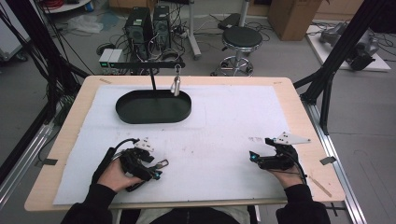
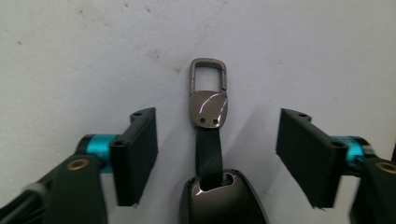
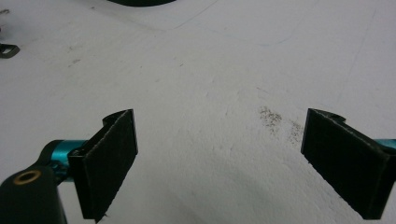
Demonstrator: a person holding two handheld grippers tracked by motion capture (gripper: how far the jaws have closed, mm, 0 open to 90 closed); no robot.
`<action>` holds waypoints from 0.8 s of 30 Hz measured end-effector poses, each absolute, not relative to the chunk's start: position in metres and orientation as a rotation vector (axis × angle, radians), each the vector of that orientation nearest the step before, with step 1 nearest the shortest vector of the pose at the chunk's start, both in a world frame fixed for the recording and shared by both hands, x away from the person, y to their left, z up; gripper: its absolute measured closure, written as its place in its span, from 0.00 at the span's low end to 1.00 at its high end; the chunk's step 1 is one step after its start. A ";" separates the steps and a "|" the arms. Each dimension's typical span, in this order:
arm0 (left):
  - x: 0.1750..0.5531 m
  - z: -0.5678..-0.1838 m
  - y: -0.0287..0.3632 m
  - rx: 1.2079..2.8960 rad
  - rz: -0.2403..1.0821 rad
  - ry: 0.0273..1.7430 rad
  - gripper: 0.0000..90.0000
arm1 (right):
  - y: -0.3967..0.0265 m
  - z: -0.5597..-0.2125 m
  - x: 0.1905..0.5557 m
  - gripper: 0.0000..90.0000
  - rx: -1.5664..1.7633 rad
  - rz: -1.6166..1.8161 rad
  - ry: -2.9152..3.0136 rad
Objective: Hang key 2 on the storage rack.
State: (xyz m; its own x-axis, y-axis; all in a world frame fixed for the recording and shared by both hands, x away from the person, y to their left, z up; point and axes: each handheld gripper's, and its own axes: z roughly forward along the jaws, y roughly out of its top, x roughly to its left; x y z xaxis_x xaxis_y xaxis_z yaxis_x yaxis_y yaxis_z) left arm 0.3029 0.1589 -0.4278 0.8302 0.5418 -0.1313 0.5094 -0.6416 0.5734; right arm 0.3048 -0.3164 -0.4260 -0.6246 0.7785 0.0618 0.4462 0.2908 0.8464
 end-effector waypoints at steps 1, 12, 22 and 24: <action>0.302 -0.427 0.159 2.397 0.080 0.773 0.42 | -0.317 -0.426 0.304 0.11 1.113 1.268 2.203; 0.299 -0.425 0.161 2.416 0.088 0.773 0.90 | -0.322 -0.428 0.303 0.11 1.137 1.274 2.179; 0.298 -0.423 0.165 2.398 0.078 0.734 0.94 | -0.321 -0.428 0.302 0.11 1.137 1.283 2.181; 0.298 -0.422 0.167 2.386 0.068 0.737 0.94 | -0.321 -0.428 0.302 0.11 1.139 1.285 2.182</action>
State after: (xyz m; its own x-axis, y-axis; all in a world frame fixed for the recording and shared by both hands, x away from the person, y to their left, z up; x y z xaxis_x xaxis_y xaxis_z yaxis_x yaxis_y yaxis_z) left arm 0.2983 0.1669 -0.4221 0.8420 0.5236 -0.1301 0.4909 -0.6433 0.5875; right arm 0.3020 -0.3210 -0.4281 -0.6084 0.7889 0.0867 0.4585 0.2602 0.8497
